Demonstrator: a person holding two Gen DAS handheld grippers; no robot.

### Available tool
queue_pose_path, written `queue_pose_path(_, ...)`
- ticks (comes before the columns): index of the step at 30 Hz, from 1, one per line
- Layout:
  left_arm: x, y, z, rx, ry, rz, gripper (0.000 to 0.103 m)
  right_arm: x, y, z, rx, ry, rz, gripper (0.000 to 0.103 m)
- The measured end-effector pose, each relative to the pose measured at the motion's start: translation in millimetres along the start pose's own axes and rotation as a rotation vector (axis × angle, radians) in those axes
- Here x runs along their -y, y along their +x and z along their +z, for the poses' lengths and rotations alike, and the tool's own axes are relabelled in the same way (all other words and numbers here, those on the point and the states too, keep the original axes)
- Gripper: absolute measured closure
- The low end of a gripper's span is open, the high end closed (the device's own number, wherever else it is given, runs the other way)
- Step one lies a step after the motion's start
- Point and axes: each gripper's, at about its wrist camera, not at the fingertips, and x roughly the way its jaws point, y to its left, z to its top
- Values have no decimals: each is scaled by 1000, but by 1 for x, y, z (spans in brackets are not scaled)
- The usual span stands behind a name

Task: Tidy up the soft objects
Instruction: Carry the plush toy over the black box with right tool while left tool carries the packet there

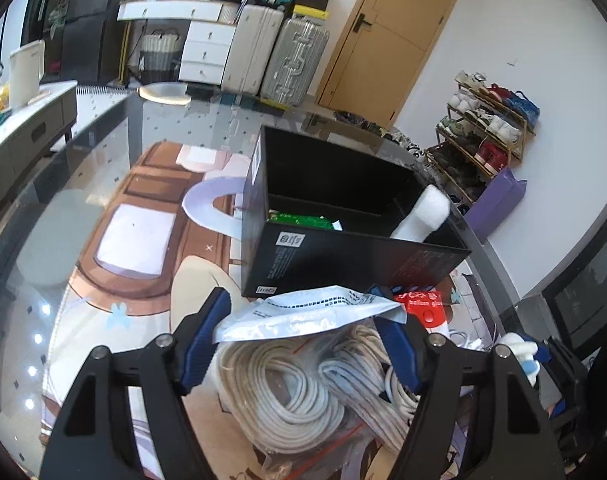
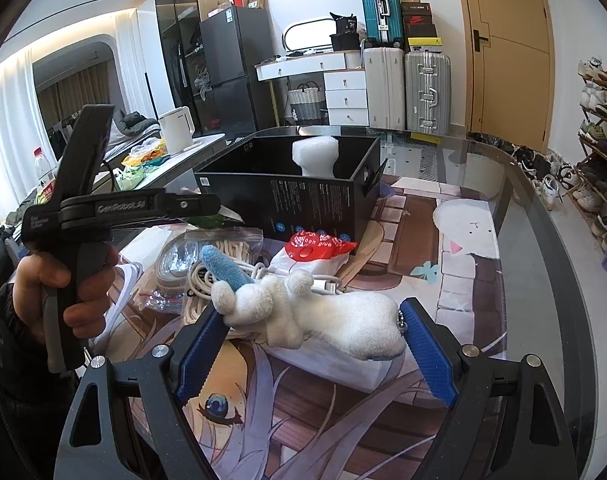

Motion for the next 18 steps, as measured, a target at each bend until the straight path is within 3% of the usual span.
queue_pose_path(18, 10, -46, 31, 168, 95, 3, 31, -16, -7, 61, 117, -80, -54, 16)
